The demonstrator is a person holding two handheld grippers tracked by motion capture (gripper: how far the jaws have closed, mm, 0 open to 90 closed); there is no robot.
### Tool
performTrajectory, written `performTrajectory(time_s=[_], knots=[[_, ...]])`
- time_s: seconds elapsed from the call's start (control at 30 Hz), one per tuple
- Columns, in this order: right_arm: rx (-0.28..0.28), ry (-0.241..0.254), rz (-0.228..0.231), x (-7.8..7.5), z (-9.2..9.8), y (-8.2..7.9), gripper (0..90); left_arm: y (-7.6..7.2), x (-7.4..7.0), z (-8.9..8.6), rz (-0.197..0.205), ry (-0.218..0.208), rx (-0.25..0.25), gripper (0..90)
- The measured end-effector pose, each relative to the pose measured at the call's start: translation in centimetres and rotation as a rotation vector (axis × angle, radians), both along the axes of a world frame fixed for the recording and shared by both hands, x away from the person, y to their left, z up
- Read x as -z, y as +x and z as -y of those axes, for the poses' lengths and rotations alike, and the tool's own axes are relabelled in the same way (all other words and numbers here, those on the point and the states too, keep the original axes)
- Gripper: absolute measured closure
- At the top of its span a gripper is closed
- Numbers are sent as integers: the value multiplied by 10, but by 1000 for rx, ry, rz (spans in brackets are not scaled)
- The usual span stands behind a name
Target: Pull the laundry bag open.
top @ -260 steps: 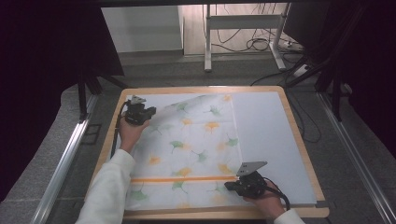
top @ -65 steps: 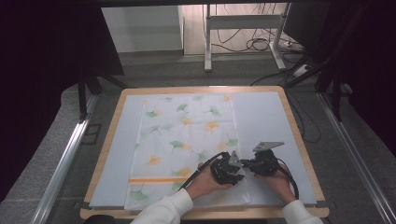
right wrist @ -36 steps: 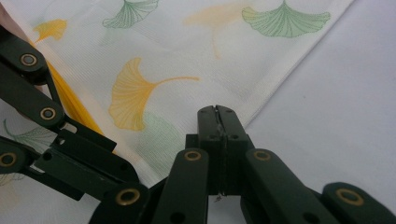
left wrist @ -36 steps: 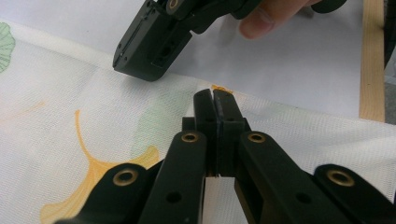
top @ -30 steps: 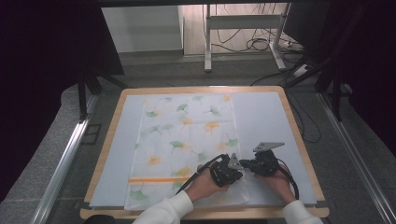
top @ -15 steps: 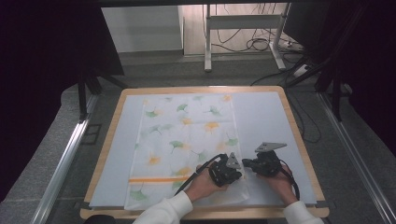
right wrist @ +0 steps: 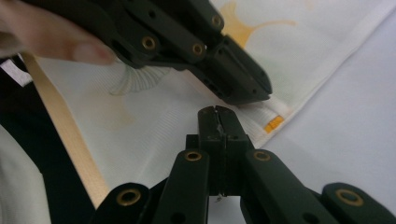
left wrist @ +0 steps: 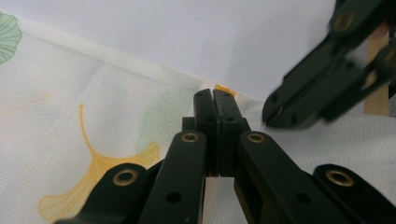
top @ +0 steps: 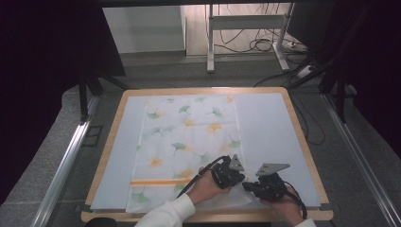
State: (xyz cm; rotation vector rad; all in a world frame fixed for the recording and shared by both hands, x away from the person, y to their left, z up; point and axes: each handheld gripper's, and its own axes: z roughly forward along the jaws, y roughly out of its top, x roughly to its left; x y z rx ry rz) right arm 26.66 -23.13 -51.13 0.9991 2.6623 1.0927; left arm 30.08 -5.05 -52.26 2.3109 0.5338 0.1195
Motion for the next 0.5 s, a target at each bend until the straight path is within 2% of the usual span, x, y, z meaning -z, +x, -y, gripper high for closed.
performTrajectory(time_s=[0.1,0.17,0.4,0.5], knots=[[21,-36,-29,8,-1,5,894,0,0,0,6,8,5,900],[31,-19,-57,8,2,7,895,0,0,0,0,4,1,900],[38,-18,-66,8,2,7,897,-1,-1,-2,9,21,-2,900],[39,-18,-65,8,2,7,897,-1,-1,-3,5,14,-3,900]])
